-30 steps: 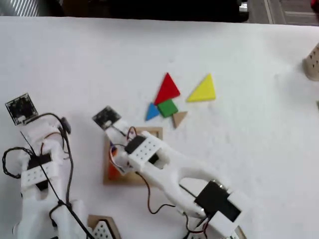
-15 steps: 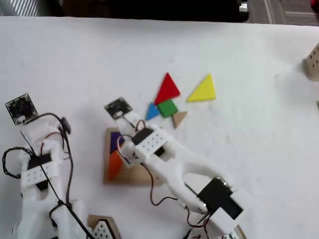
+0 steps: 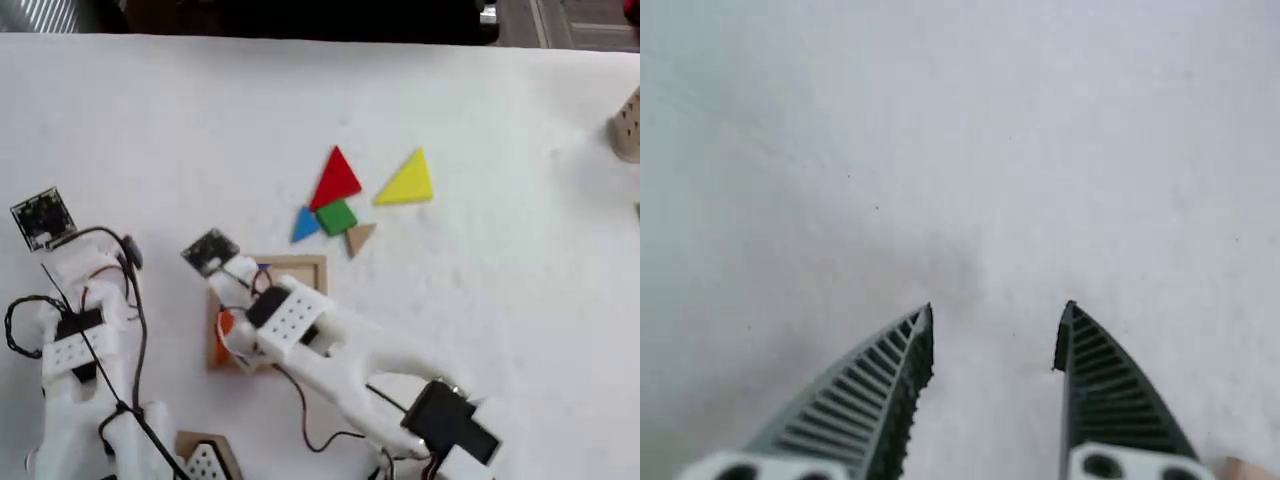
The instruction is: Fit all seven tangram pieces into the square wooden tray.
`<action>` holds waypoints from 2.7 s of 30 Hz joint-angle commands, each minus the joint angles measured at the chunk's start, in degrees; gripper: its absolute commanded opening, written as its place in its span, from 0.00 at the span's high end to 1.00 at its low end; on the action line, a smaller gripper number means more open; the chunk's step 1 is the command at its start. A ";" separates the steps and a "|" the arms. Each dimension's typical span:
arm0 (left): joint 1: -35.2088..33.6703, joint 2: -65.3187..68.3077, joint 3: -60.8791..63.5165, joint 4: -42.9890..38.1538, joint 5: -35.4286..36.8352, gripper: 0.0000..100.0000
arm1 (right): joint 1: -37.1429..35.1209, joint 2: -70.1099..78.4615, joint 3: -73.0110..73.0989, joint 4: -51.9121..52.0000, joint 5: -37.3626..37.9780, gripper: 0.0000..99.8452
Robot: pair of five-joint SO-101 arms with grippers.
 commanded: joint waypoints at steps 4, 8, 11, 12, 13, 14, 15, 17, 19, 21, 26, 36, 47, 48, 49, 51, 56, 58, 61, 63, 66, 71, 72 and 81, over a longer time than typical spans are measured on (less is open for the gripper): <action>-0.66 -1.54 -3.08 -1.49 0.88 0.79 | -1.36 -2.77 -0.35 -3.74 -6.33 0.98; -0.48 -1.54 -3.08 -1.49 0.88 0.79 | -1.36 -2.68 -0.35 -4.09 -6.33 0.98; -0.31 -1.54 -3.08 -1.49 0.88 0.79 | -1.27 -2.68 -0.18 -5.49 -6.33 0.98; -0.31 -1.54 -3.08 -1.49 0.88 0.79 | -1.01 -2.68 -0.18 -6.02 -6.33 0.98; -0.31 -1.54 -3.08 -1.49 0.88 0.79 | -0.66 -2.68 0.00 -6.55 -6.33 0.98; -0.31 -1.54 -3.08 -1.49 0.88 0.79 | -0.22 -2.68 0.00 -6.90 -6.33 0.98; -0.31 -1.54 -3.08 -1.49 0.88 0.79 | 0.31 -2.68 0.00 -7.34 -6.33 0.98; -0.31 -1.54 -3.08 -1.49 0.88 0.79 | 1.01 -2.68 0.00 -7.69 -6.33 0.98; -0.31 -1.54 -3.08 -1.49 0.88 0.79 | 1.10 -2.68 0.00 -7.69 -6.33 0.98; -0.31 -1.54 -3.08 -1.49 0.88 0.79 | 1.10 -2.68 -0.09 -7.69 -6.33 0.98; -0.31 -1.54 -3.08 -1.49 0.88 0.79 | 0.84 -3.30 -0.18 -6.29 -5.89 0.98; -0.31 -1.54 -3.08 -1.49 0.88 0.79 | -2.42 -0.92 0.09 -7.08 -6.24 0.98; -0.31 -1.54 -3.08 -1.49 0.88 0.79 | 1.89 2.59 -2.81 -8.92 -5.98 0.98; -0.31 -1.54 -3.08 -1.49 0.88 0.79 | 1.89 1.71 -2.99 -7.43 -5.89 0.98; -0.31 -1.54 -3.08 -1.49 0.88 0.79 | 1.80 0.57 -3.08 -5.58 -5.89 0.98; -0.31 -1.54 -3.08 -1.49 0.88 0.79 | 1.71 -3.30 -3.16 -1.19 -5.80 0.98; -0.31 -1.54 -3.08 -1.49 0.88 0.79 | 7.16 -17.89 -2.46 7.43 -4.13 0.98; -0.31 -1.54 -3.08 -1.49 0.88 0.79 | 13.05 -22.29 -0.44 6.90 -2.64 0.98; -0.31 -1.54 -3.08 -1.49 0.88 0.79 | 19.56 -24.84 3.52 2.86 -1.85 0.98; -0.31 -1.54 -3.08 -1.49 0.88 0.79 | 20.97 -24.84 6.15 -0.04 -1.76 0.98; -0.31 -1.54 -3.08 -1.41 0.79 0.79 | 16.84 -24.84 10.73 -4.97 -1.76 0.98; -0.31 -1.54 -3.08 -1.23 0.79 0.79 | 9.01 -23.78 19.60 -20.18 -1.76 0.98; -0.31 -1.54 -3.08 -1.23 0.79 0.79 | 8.22 -22.46 20.84 -23.60 -1.76 0.98; -0.31 -1.54 -3.08 -1.41 0.88 0.79 | 6.81 -4.09 11.08 -23.60 -2.20 0.98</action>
